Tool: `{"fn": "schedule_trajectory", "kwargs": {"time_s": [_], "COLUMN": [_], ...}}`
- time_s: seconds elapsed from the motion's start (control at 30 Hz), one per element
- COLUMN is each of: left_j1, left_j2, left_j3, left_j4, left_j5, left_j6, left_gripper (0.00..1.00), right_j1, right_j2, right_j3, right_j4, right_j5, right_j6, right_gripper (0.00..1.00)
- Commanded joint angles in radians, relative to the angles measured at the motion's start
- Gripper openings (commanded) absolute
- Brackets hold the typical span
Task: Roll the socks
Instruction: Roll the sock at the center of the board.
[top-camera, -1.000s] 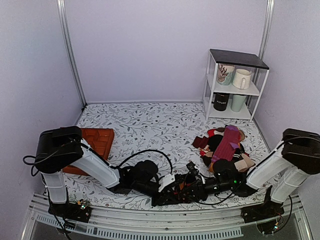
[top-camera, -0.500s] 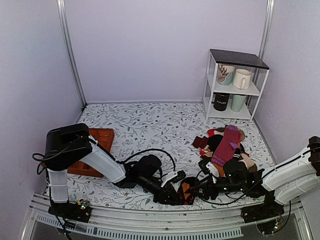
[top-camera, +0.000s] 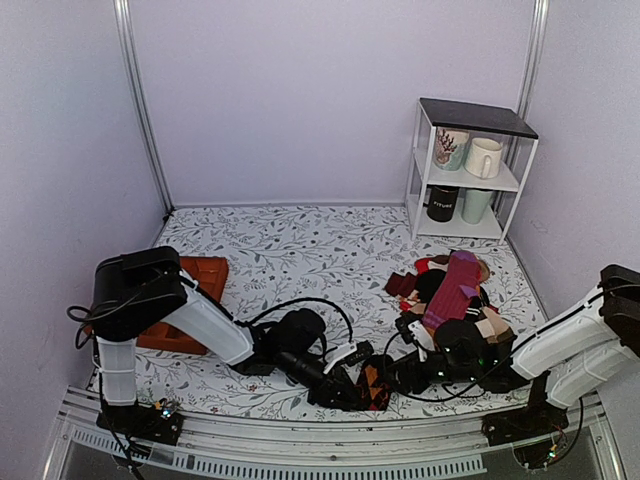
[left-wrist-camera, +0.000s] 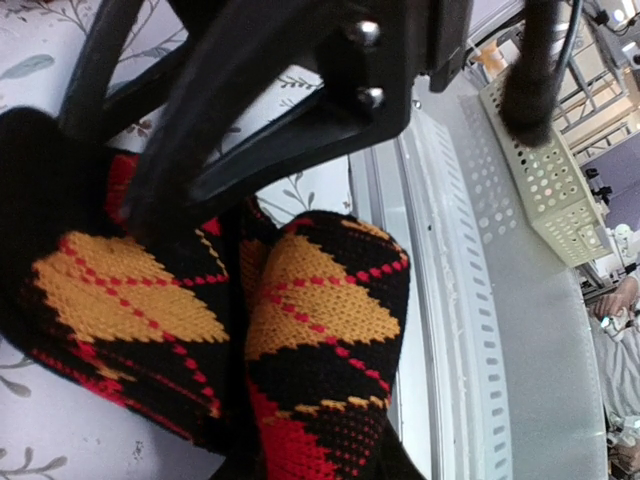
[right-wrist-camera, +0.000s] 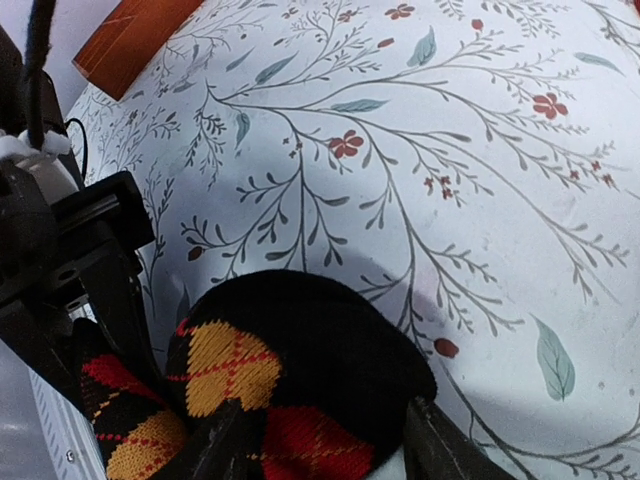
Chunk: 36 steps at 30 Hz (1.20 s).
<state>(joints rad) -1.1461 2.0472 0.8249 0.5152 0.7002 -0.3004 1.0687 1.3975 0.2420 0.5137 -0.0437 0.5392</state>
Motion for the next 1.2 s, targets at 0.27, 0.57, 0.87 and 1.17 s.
{"fn": "schedule_trajectory", "kwargs": {"time_s": [0.27, 0.57, 0.87, 1.17], "left_j1": [0.006, 0.011, 0.017, 0.017], "left_j2": [-0.05, -0.167, -0.051, -0.105], "left_j3": [-0.129, -0.18, -0.192, -0.211], "left_j4": [-0.53, -0.61, -0.56, -0.524], "left_j5": [-0.551, -0.766, -0.716, -0.605], "left_j6": [-0.113, -0.2, -0.204, -0.155], "left_gripper": [0.0, 0.0, 0.0, 0.0], "right_j1": [-0.011, -0.061, -0.062, -0.062], "right_j2": [0.35, 0.437, 0.155, -0.013], "right_j3": [0.31, 0.424, 0.354, 0.26], "right_j4": [-0.111, -0.178, -0.164, -0.14], "right_j5": [0.053, 0.134, 0.129, -0.194], "right_j6": [-0.126, -0.131, -0.298, -0.445], "right_gripper": [0.14, 0.13, 0.52, 0.57]}}
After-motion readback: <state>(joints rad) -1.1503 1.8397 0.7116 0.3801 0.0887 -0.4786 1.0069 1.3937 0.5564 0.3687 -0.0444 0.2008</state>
